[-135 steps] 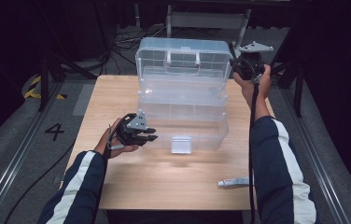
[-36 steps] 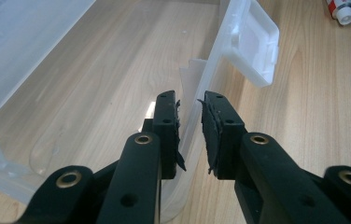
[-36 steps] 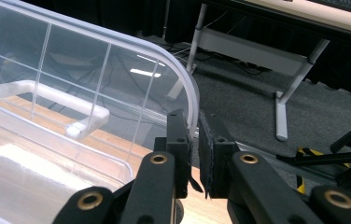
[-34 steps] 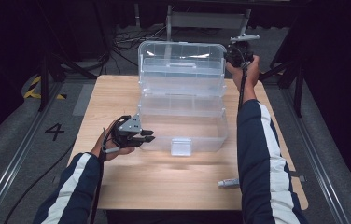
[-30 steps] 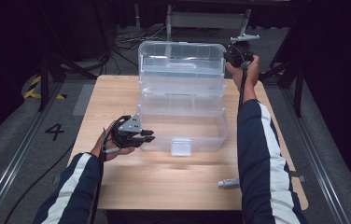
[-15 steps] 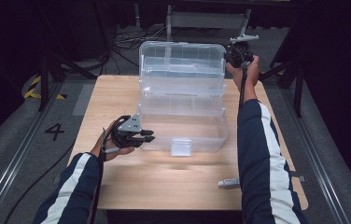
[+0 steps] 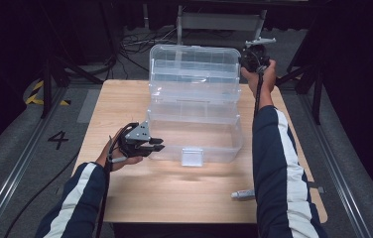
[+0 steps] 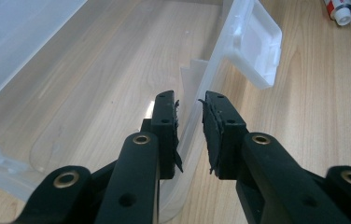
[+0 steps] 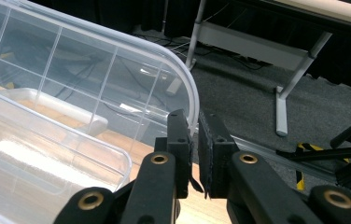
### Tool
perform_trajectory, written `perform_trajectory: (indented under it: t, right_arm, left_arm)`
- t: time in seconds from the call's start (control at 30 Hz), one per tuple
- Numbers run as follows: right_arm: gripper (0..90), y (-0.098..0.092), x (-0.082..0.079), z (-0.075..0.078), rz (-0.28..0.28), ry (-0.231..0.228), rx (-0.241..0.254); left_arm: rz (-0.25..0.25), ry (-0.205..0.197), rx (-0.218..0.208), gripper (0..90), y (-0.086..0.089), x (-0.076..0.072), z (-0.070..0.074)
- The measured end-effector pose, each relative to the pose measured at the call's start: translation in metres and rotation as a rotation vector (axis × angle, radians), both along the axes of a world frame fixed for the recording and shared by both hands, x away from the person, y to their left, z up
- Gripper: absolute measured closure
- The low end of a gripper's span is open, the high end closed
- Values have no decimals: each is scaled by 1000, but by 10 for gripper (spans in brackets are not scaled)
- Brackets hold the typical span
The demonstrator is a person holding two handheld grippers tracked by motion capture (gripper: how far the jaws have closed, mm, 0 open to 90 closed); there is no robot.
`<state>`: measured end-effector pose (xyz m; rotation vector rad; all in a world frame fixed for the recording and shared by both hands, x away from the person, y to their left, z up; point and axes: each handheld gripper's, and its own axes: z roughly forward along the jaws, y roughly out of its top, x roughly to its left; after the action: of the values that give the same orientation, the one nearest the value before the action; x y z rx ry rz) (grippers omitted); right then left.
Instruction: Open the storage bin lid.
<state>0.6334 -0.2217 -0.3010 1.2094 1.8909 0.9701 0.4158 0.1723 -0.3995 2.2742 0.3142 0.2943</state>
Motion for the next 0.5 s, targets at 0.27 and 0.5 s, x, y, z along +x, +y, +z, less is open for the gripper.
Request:
perform_trajectory:
  t: [0.27,0.5]
  right_arm:
    - [885,1,0,0,27,-10,23]
    - [824,4,-5,1,21,-23,-9]
  left_arm:
    - [-7,4,-4,755,1,1,0]
    - [-24,36,-32,775,3,9,-1]
